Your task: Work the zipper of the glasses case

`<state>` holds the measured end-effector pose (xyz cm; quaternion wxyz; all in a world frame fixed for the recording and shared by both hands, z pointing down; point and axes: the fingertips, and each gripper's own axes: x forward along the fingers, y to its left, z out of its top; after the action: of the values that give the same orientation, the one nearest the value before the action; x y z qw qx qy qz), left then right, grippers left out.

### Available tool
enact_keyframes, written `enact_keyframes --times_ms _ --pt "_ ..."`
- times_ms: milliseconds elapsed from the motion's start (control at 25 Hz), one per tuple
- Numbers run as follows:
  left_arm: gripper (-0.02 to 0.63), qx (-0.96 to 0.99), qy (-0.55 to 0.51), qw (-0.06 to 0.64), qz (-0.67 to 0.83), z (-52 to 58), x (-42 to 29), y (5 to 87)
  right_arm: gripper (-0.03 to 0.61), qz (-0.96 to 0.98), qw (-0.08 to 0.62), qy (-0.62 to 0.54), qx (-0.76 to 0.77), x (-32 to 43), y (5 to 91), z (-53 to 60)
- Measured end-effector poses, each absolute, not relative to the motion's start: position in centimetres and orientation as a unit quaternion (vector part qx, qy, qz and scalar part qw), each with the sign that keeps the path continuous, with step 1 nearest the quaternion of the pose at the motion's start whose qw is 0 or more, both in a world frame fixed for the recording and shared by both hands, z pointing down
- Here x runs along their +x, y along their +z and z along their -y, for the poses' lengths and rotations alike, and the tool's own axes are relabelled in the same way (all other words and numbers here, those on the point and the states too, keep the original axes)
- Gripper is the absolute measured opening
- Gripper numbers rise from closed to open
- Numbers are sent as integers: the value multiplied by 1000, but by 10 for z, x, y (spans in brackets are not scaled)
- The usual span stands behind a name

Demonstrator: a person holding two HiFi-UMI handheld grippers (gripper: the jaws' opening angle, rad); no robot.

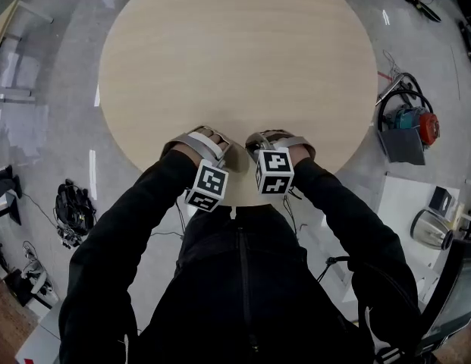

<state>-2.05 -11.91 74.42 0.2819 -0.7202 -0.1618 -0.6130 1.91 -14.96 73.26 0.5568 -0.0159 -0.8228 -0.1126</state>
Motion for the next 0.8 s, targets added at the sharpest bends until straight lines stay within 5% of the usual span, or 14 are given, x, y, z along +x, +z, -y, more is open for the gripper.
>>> enact_keyframes --times_ms 560,640,800 --pt "360 -709 -592 318 215 110 -12 748 5 816 572 -81 -9 9 738 159" --pt "357 -741 -585 287 166 112 -9 744 5 816 575 -51 6 8 740 159" --pt "370 -839 -533 107 -38 125 -11 718 5 834 548 24 55 7 735 160"
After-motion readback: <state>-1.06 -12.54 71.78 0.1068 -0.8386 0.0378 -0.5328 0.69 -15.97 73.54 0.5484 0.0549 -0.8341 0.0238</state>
